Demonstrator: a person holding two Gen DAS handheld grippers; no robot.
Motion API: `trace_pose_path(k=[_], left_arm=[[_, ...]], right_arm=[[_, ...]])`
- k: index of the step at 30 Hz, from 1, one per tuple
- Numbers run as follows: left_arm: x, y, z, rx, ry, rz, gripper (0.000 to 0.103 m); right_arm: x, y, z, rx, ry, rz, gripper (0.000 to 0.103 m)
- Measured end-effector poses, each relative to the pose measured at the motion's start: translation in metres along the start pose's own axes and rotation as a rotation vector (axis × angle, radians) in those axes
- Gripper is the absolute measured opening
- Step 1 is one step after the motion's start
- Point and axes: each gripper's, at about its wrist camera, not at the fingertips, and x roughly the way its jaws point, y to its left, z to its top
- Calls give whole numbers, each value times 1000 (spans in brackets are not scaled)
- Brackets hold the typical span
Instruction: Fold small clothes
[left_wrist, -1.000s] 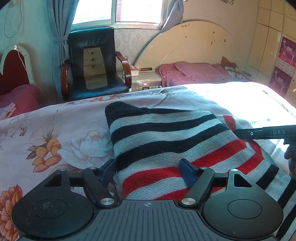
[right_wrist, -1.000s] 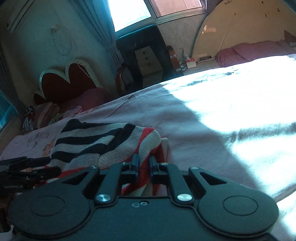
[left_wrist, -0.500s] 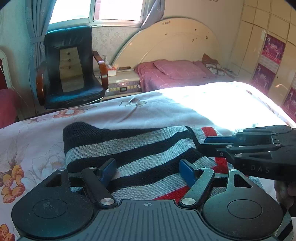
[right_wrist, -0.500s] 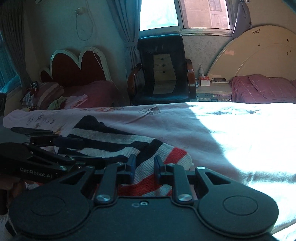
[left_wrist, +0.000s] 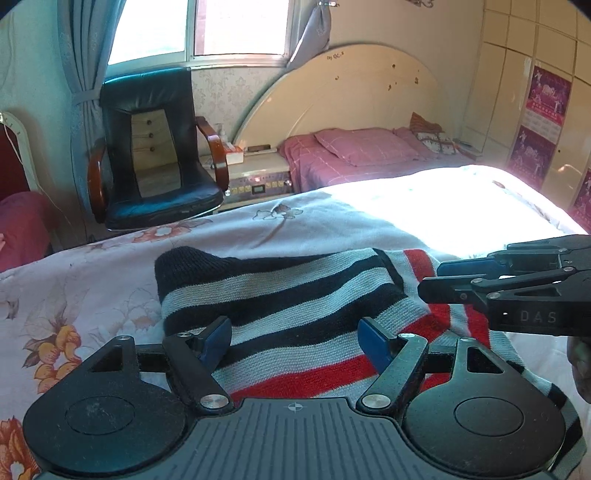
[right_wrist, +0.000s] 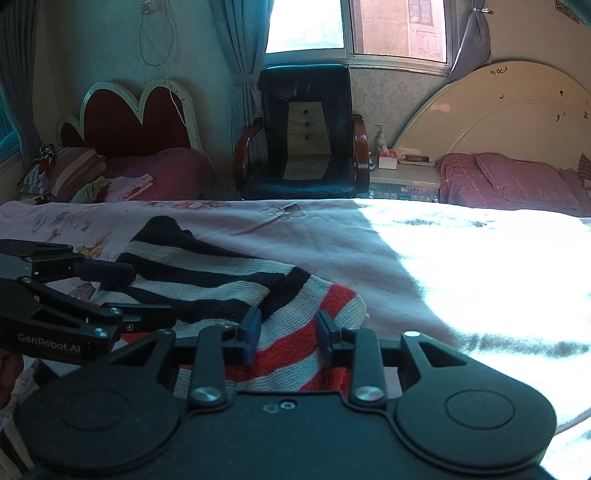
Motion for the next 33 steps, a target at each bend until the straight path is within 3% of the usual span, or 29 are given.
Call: trace_pose_path(k=[6, 8, 9, 15, 17, 19, 20, 24, 28, 30, 33], left_arm=[[-15, -6, -13, 51, 21, 37, 76], [-14, -7, -17, 62, 37, 67, 83], [-14, -8, -19, 67, 38, 77, 94], [-18, -2, -25, 48, 67, 60, 95], [-29, 5, -24, 12, 51, 25, 95], [-37, 17, -27, -55, 58, -35, 95], [-39, 25, -30, -93, 62, -71, 95], [-38, 57, -46, -289, 111, -215, 95], [-24, 82, -66, -486, 172, -354, 95], [-18, 86, -76, -534, 190, -385, 95], [-12, 82, -81, -532, 193, -396, 94]], right_arm=[[-28, 15, -11, -53, 13, 56, 31], [-27, 20, -16, -62, 27, 53, 32], [-25, 22, -19, -63, 42, 45, 32], [-17, 31, -28, -102, 80, 4, 34], [-28, 24, -23, -46, 69, 28, 37], [-44, 11, -21, 20, 37, 41, 54], [-51, 1, -22, 65, 30, 54, 54], [-60, -47, -34, 312, 96, 166, 55], [-50, -89, -61, 559, 183, 302, 68], [-43, -100, -74, 630, 219, 353, 74], [-33, -102, -86, 659, 244, 396, 74]])
